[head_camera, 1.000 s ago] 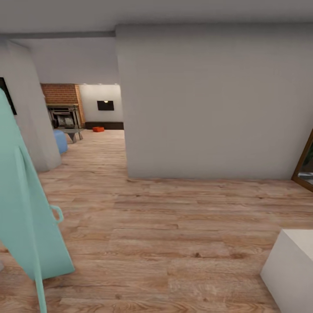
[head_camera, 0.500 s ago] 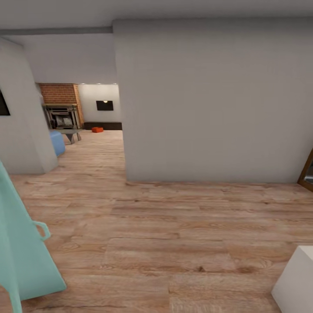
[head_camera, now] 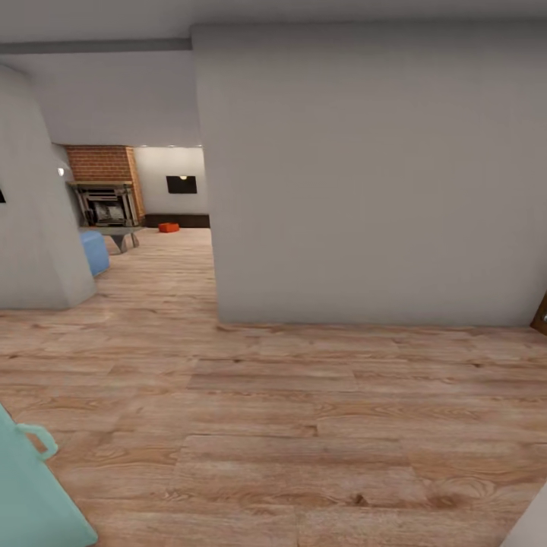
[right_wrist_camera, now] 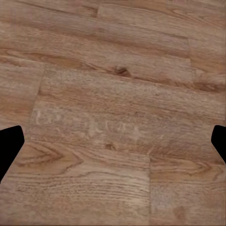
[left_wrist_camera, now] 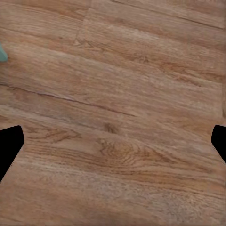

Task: Move the two storage containers from the living room to the garage. In the garage, place one container on the floor and stack the other container on top of it (either order is fine).

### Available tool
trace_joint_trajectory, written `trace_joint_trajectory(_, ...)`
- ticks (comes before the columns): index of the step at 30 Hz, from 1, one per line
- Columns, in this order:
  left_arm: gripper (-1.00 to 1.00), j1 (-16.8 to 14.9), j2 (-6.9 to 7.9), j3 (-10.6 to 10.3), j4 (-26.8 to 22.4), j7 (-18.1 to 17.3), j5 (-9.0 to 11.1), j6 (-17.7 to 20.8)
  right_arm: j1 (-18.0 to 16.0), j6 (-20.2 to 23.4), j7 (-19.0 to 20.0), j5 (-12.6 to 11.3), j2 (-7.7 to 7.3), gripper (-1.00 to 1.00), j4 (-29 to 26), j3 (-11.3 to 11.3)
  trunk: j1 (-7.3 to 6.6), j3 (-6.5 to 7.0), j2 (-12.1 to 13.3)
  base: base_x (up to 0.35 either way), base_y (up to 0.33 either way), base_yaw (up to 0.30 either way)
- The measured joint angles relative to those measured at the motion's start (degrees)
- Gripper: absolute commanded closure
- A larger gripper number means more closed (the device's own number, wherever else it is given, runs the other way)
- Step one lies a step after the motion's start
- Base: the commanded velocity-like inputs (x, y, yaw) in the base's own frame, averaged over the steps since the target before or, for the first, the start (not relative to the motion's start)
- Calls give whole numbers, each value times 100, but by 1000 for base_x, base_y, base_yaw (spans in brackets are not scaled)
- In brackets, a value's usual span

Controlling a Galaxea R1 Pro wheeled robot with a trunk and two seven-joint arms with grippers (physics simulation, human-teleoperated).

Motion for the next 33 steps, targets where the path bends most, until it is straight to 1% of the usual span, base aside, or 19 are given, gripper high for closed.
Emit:
trace_joint_trajectory(4,-100,0,2,-17,25,7,-12,0,0,-1,3,15,0,-100,-3,5,0,0,0,329,0,0)
trace_joint_trajectory(8,-100,0,45,-17,55,-15,-10,-4,0,1,-4,25,0,-100,-5,7,0,0,0,329,0,0)
trace_joint_trajectory(10,-100,0,13,-22,66,-17,-9,-21,0,1,-31,23,0,-100,-1,7,0,0,0,329,0,0)
trace_joint_trajectory(16,-100,0,24,-23,69,-16,-26,-39,0,1,-46,16,0,-100,0,8,0,0,0,329,0,0)
trace_joint_trajectory(19,-100,0,34,-23,70,-16,-70,-33,0,1,-49,10,0,-100,0,7,0,0,0,329,0,0)
trace_joint_trajectory(24,-100,0,14,-10,70,11,-104,-7,0,1,-54,9,0,-100,0,7,0,0,0,329,0,3)
trace_joint_trajectory(27,-100,1,35,6,69,7,-97,-1,-1,0,-54,13,0,-100,1,7,0,0,0,305,0,156)
trace_joint_trajectory(33,-100,2,40,15,68,10,-89,1,-2,0,-50,17,0,-100,2,7,1,0,0,273,0,281)
